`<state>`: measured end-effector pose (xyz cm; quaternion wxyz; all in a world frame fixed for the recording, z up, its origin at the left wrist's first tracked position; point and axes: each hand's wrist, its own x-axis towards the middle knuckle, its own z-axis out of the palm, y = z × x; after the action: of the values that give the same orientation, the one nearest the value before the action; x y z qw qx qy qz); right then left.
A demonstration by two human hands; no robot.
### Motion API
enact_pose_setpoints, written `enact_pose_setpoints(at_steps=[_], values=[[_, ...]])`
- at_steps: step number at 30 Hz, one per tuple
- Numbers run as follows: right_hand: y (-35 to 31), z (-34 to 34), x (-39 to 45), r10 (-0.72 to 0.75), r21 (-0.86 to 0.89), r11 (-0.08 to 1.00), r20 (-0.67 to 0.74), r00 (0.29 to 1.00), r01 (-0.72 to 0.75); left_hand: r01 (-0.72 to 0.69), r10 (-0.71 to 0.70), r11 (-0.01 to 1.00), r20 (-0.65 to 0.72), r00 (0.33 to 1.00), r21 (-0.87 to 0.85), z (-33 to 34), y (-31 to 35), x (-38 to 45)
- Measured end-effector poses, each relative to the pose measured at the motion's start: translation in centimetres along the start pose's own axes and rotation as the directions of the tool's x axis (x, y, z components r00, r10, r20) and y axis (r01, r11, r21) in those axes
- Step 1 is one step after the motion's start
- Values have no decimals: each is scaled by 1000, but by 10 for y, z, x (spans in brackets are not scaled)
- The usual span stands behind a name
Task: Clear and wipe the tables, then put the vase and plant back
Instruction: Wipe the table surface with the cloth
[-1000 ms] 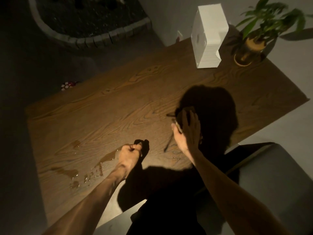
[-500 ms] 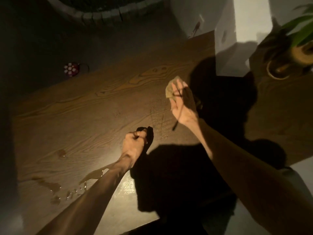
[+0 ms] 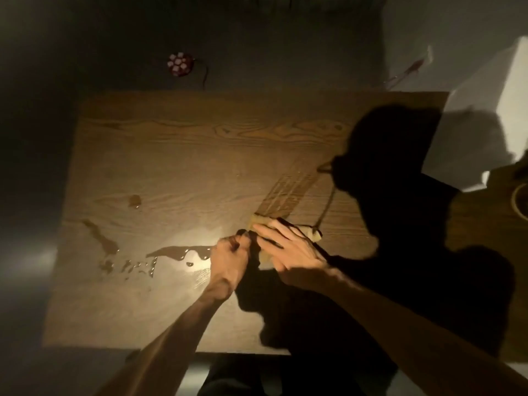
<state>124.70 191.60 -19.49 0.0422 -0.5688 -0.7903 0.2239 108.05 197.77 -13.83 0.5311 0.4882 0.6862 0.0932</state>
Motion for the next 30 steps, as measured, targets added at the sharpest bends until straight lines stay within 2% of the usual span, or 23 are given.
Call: enact_pose_setpoints(at_steps=[2, 4, 9, 11, 14, 18, 20, 22, 26, 30], values=[[-1, -5, 2, -108, -36, 993, 26, 994, 109, -3, 4, 997, -2, 1000, 74, -9, -16, -18], [5, -10, 7, -120, -89, 988, 25, 992, 122, -8, 6, 988, 8, 1000, 153, -15, -33, -33], [-6, 2, 10, 14, -147, 989, -126, 992, -33, 74, -69, 993, -48, 996, 93, -39, -82, -52], [-27, 15, 15, 131, -139, 978, -177, 975, -157, 106, -103, 994, -101, 990, 31, -51, -98, -52], [-72, 30, 31, 382, 4, 919, -258, 887, -394, 134, -138, 990, -169, 976, -36, -69, -117, -48], [-125, 45, 61, 545, 203, 839, -318, 776, -506, 143, -160, 986, -247, 956, -84, -98, -135, -46], [-144, 51, 74, 586, 267, 810, -366, 723, -522, 140, -163, 985, -273, 948, -102, -116, -146, -43], [-164, 58, 87, 591, 278, 807, -398, 702, -522, 147, -174, 983, -297, 939, -112, -135, -159, -38], [-199, 67, 112, 603, 295, 798, -352, 716, -526, 131, -161, 985, -338, 927, -110, -168, -179, -28], [-236, 75, 141, 562, 338, 826, -434, 704, -451, 133, -161, 986, -354, 921, -102, -200, -192, -15]])
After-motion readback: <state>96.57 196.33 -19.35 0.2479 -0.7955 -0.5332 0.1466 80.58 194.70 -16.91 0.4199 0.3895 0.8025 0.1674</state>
